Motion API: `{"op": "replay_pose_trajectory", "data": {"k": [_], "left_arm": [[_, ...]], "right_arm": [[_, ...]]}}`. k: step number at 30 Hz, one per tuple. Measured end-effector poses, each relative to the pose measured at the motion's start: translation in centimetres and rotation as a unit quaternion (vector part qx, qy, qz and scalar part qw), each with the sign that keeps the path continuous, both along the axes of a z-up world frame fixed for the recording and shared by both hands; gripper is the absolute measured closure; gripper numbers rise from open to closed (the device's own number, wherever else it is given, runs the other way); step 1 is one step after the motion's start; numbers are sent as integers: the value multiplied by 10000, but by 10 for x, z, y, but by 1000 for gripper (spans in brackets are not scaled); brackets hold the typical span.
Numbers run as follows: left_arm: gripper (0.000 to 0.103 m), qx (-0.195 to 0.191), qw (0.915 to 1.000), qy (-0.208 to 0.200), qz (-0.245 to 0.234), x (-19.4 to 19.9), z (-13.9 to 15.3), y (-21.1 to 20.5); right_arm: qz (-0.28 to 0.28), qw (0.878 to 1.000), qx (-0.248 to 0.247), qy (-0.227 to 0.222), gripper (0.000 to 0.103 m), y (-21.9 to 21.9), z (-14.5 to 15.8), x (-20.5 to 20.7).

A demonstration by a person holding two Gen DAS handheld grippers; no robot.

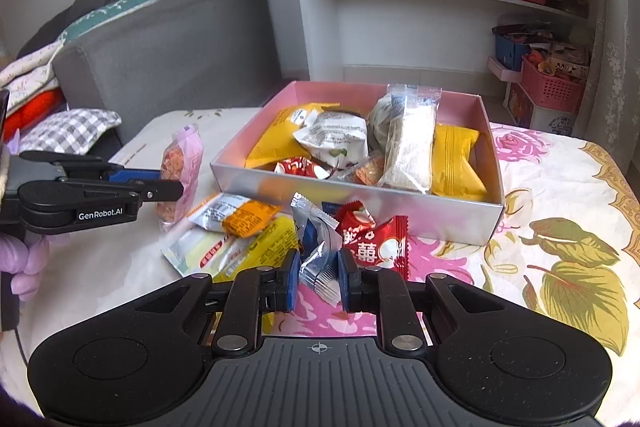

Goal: Organize snacks
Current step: 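Grasp the pink strawberry bar with the left tool while the right tool grasps a silver wrapper, then carry both snacks over the pink box and lower them inside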

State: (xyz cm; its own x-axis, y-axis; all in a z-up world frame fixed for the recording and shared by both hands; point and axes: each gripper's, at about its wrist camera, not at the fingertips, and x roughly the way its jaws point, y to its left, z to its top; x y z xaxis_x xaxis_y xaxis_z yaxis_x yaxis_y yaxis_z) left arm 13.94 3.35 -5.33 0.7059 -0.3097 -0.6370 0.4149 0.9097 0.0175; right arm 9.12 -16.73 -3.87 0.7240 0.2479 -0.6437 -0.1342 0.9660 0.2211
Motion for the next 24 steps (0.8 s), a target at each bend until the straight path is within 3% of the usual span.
{"op": "replay_pose_trajectory", "data": {"k": [3,7,18,19,23,24], "left_arm": [[86,-112,9999,-4,53,0,4,3],[103,-199,9997,43,110,2,7,4],[103,-287,9994,103,164,6,7,9],[101,-307,9993,161,132,7,6,9],[68,-352,9976,558,214,12,-4,8],[66,-335,9972,624,243,13,-7,8]], "right_arm": [[-52,9999,100,-63,85,-3,6,0],[-117,9996,225,-151,85,-5,14,0],[-309,9981,500,-189,85,-15,21,3],[-315,9981,505,-188,85,-15,21,3],[-277,9981,521,-160,85,-13,20,3],[-258,9982,515,-155,85,-12,19,3]]}}
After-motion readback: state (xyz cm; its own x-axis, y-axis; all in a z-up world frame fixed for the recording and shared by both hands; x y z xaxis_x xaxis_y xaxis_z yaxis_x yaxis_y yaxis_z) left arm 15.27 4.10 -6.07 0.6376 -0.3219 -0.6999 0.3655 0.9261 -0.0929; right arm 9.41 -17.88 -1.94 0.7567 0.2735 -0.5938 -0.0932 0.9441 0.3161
